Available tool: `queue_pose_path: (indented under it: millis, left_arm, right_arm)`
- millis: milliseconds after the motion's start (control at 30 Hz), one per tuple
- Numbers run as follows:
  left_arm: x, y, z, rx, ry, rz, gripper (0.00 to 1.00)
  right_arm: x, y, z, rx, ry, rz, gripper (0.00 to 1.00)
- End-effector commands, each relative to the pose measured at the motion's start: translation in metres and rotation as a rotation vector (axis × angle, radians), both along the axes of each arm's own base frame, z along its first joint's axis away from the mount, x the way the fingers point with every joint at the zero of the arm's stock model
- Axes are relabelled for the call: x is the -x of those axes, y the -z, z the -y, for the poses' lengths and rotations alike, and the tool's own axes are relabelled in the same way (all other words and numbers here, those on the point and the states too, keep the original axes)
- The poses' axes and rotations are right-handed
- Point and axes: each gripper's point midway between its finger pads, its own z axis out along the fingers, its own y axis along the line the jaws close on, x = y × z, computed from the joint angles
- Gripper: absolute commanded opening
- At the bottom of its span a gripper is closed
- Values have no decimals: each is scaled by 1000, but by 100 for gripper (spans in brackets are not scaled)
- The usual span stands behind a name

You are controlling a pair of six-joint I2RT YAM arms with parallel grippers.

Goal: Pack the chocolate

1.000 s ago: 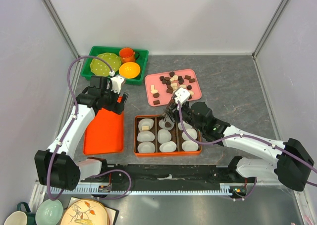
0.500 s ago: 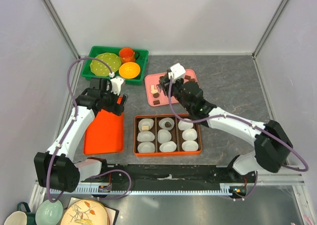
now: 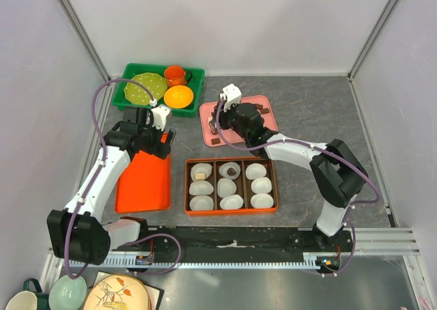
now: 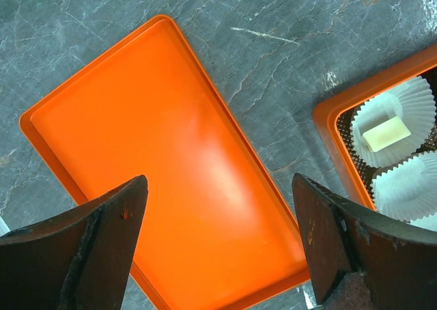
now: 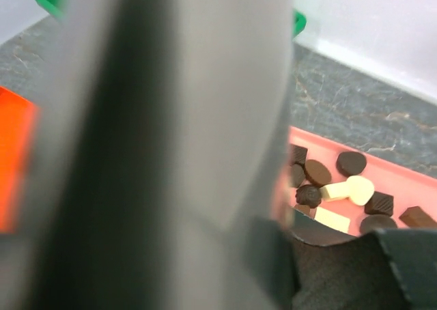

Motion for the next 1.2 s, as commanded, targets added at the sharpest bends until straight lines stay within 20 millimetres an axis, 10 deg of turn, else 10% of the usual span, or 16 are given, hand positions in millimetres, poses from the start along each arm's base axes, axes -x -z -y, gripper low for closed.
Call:
queue_pose_path:
  millis: [0, 767, 1167]
  left_arm:
    - [-4, -4, -2, -14, 22, 30, 93]
    - [-1, -5, -8, -25, 16, 38, 94]
    - [4, -7, -9, -24, 9, 29, 94]
  right_arm:
    - [-9, -24, -17, -82, -23, 49, 51]
    - [-15, 31, -20, -15, -21, -20, 54]
    - [2, -31, -7, -59, -33, 70, 36]
